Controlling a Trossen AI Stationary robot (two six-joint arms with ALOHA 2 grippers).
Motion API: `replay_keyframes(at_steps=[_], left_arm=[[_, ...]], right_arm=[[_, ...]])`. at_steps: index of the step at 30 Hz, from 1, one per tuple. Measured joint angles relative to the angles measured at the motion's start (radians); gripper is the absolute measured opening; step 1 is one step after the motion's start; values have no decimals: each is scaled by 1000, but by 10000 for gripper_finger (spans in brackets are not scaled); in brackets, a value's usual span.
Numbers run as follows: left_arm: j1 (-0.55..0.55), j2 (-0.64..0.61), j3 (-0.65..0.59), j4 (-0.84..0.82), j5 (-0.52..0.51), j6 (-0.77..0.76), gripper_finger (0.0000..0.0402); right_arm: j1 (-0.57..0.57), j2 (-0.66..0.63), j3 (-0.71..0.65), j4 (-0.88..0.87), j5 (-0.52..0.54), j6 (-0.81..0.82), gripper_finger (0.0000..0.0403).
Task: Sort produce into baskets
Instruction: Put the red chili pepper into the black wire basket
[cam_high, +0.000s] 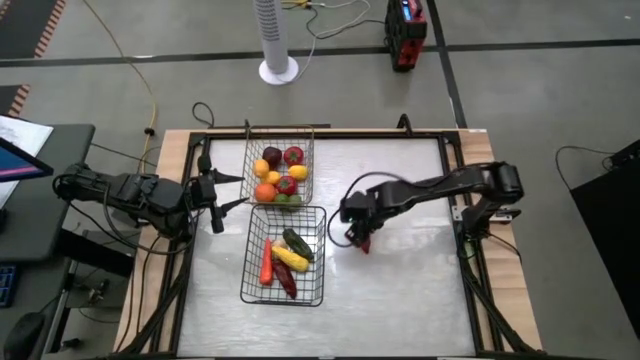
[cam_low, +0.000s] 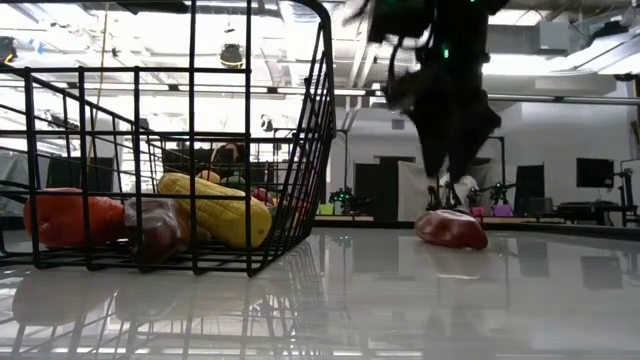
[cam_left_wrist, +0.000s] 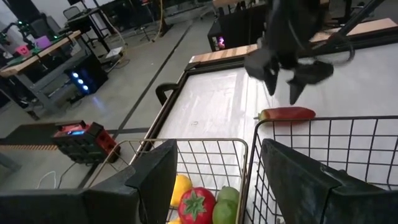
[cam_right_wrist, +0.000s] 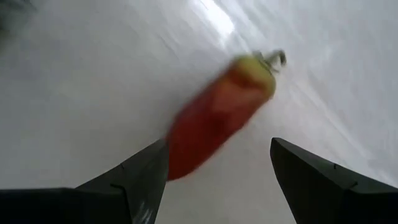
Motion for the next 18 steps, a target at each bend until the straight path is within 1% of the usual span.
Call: replay_keyframes(at_steps=[3, 7, 12, 14, 18], left_arm=[[0, 0, 0, -5, 0, -1, 223], [0, 0, 0, -4, 0, -1, 223], [0, 0, 0, -5, 0, -1, 223], [0, 0, 0, -5, 0, -1, 223], [0, 0, 0, -5, 0, -1, 223]], right_arm=[[6, 71, 0, -8, 0, 0, 305], [5, 135, 2, 1, 0, -13, 305], [6, 170, 0, 84, -12, -65, 305], [6, 177, -4, 103, -29, -89, 305], [6, 183, 1, 113, -31, -107, 300]])
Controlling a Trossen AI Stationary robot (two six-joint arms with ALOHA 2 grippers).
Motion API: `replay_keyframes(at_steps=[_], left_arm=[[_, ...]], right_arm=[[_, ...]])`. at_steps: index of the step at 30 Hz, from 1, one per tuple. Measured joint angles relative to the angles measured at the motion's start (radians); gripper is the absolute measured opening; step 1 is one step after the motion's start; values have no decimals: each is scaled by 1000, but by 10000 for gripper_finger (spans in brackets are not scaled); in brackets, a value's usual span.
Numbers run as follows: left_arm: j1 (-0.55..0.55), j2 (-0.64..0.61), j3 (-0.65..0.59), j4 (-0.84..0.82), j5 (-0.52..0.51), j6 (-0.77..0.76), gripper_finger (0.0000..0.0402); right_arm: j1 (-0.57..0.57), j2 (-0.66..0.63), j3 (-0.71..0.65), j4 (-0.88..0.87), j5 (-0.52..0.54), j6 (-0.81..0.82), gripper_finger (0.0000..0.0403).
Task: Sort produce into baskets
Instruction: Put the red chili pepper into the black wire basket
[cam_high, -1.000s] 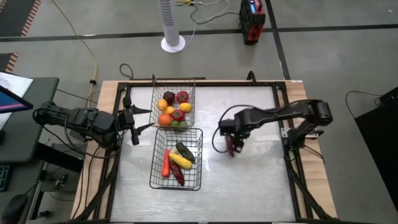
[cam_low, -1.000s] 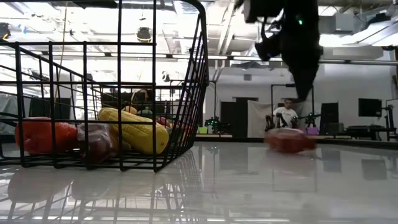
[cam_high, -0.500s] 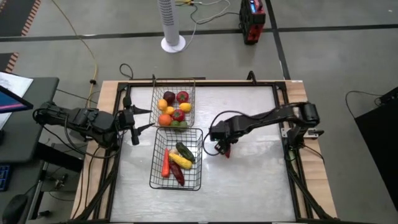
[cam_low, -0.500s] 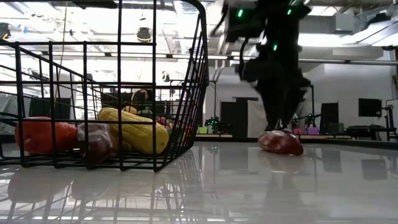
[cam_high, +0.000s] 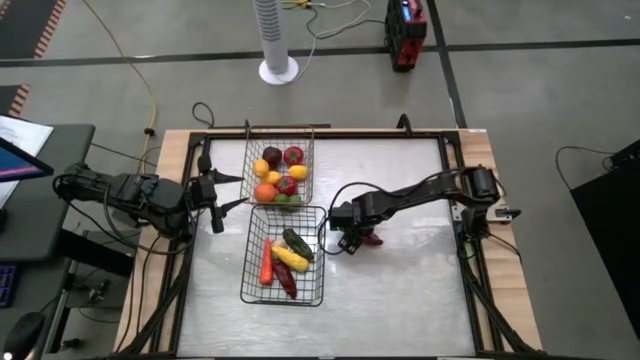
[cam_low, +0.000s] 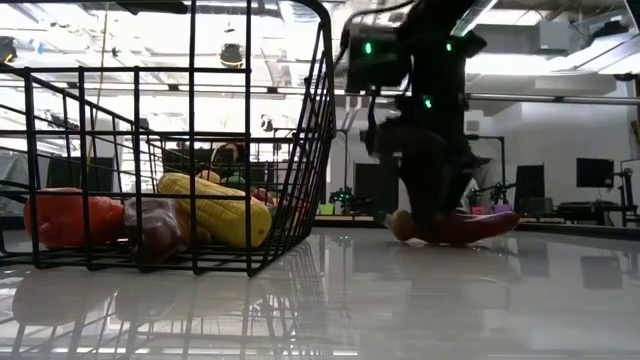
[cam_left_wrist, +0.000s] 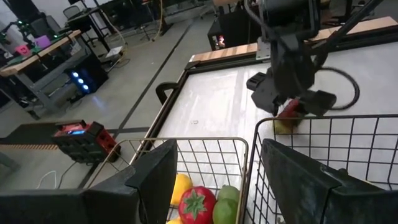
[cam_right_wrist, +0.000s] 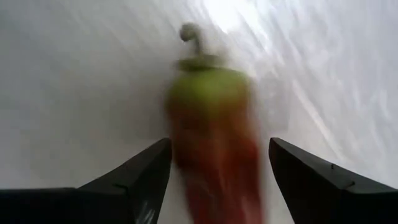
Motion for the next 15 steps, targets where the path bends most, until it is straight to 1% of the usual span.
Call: replay_keyframes(at_steps=[5, 12, 15], left_arm=[[0, 0, 0, 0, 0, 3, 223], [0, 0, 0, 0, -1, 3, 223], [0, 0, 0, 0, 0, 3, 223]], right_arm=[[0, 4, -1, -15, -1, -29, 261], [0, 4, -1, -37, -2, -67, 165], [0, 0, 8, -101, -4, -75, 163]])
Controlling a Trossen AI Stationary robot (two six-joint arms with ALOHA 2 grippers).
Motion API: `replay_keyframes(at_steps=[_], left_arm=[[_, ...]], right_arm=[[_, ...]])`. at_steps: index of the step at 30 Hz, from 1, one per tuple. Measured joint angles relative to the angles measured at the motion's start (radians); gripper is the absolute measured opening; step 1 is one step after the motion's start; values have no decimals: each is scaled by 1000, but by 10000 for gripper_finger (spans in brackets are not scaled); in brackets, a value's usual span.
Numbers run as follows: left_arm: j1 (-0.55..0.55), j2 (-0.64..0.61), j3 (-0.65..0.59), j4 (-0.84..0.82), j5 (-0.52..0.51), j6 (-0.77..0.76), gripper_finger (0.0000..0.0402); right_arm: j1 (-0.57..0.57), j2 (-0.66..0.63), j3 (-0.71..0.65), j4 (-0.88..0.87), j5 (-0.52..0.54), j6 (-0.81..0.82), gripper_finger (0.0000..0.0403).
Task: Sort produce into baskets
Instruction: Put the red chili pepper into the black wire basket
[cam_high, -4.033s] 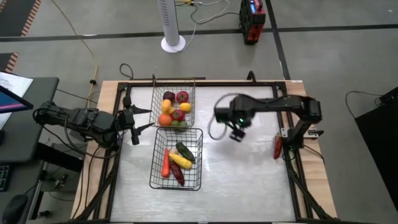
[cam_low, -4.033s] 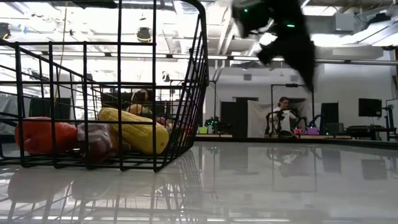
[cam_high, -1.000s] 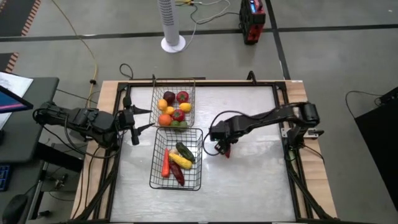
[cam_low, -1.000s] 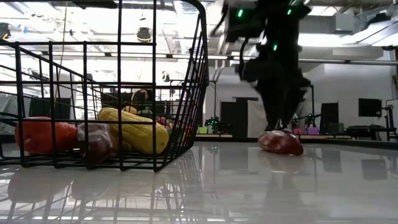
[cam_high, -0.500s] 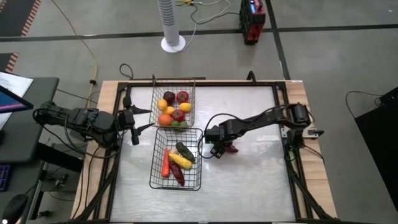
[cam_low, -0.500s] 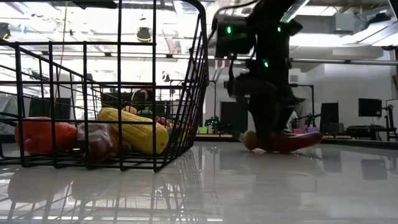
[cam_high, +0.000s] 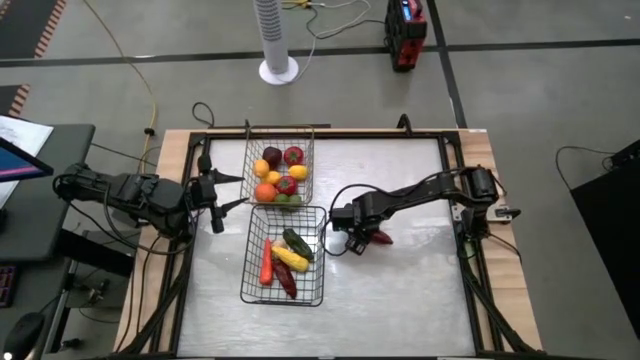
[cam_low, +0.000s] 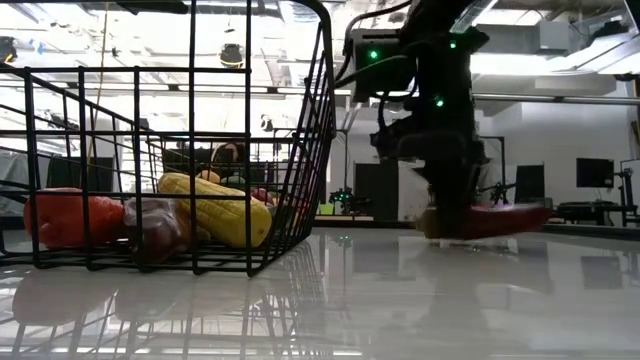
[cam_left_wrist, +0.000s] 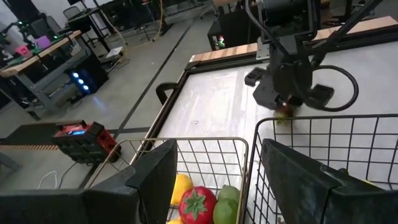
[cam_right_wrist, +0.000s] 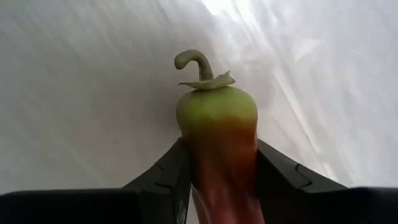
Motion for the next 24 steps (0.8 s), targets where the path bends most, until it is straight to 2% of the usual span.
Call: replay_keyframes(at_steps=[3, 6, 12, 16, 21, 24], left_arm=[[0, 0, 0, 2, 0, 1, 223], [0, 0, 0, 19, -1, 19, 223], [0, -1, 0, 66, -1, 45, 223], [0, -1, 0, 92, -1, 50, 223], [0, -1, 0, 104, -1, 50, 223], [0, -1, 0, 108, -1, 49, 223]], right_arm=[[-3, -20, 50, -114, 13, -5, 163], [0, -56, 129, -197, 74, -5, 176], [48, -122, 325, -196, 112, 19, 184], [102, -111, 407, -65, 137, -2, 181], [154, -75, 410, 241, 137, -100, 193], [165, -75, 408, 339, 135, -149, 196]])
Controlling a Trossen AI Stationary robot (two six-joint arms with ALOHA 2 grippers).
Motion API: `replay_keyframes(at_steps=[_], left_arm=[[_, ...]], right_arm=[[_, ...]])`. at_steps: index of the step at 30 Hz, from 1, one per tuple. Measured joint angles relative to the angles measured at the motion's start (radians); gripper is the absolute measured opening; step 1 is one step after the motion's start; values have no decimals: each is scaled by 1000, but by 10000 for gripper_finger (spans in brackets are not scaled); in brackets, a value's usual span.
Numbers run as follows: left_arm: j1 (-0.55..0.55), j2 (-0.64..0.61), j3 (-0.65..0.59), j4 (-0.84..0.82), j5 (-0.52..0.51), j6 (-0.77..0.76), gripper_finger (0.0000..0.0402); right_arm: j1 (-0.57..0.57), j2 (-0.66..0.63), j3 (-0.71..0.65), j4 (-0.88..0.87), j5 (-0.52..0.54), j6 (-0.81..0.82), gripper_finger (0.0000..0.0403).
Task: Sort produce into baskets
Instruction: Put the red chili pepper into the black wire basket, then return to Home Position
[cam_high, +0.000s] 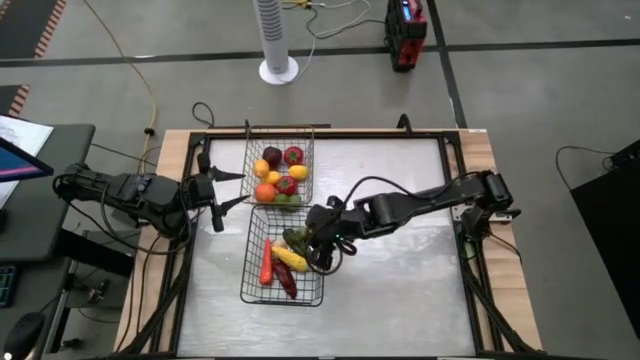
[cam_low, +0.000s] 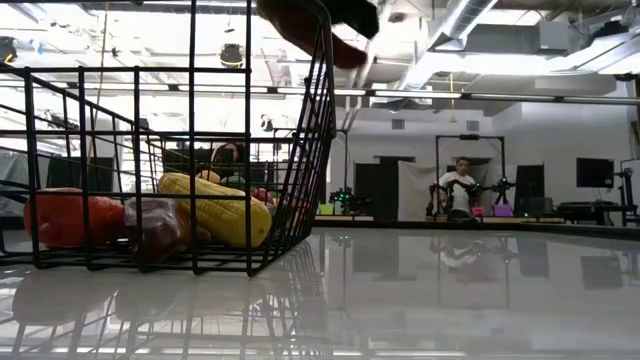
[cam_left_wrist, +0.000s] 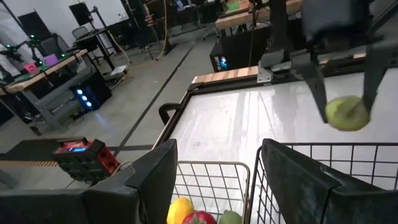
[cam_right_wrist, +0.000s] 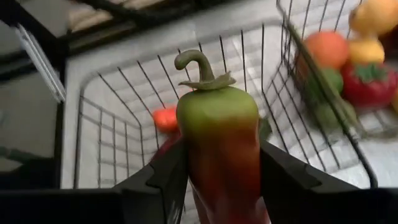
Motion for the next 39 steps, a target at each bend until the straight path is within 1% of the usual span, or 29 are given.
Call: replay_keyframes(at_steps=[6, 9, 11, 13, 16, 18, 21, 23, 25, 27, 29, 30, 34, 36, 39], left_arm=[[0, 0, 0, 1, 0, -1, 223], [0, 0, 0, 8, 0, -1, 223], [0, 0, 0, 10, 0, -3, 223], [0, 0, 0, 10, 1, -7, 223], [0, 0, 0, 9, 1, -10, 223], [0, 0, 0, 6, 1, -10, 223], [0, 0, 0, 13, 1, -3, 223], [0, -3, 0, 23, 1, 8, 223], [-2, -22, 0, 22, 1, 11, 223], [-3, -49, 0, 14, 1, 8, 223], [-3, -79, 0, -5, 1, -2, 223], [-3, -94, 0, -14, 1, -7, 223], [-3, -137, -4, -28, 0, -11, 223], [-3, -159, -40, 18, 0, 16, 223], [-2, -197, -122, 156, -2, 99, 223]], right_arm=[[-9, 0, 0, 97, 3, -76, 201], [-18, 29, 2, 170, 2, -127, 213], [-27, 50, 0, 181, -6, -162, 226], [-42, 65, 0, 196, -49, -185, 240], [-69, 65, -1, 189, -154, -193, 256], [-82, 59, 0, 183, -182, -194, 259], [-91, 32, 0, 126, -157, -229, 260], [-96, -2, -3, 72, -94, -253, 260], [-96, -40, -24, 61, -17, -270, 260], [-91, -85, -79, 62, 76, -272, 260], [-82, -136, -162, 114, 144, -272, 260], [-79, -168, -215, 155, 159, -272, 260], [-83, -307, -434, 357, 163, -265, 260], [-95, -382, -541, 467, 186, -298, 260], [-125, -497, -702, 666, 211, -350, 260]])
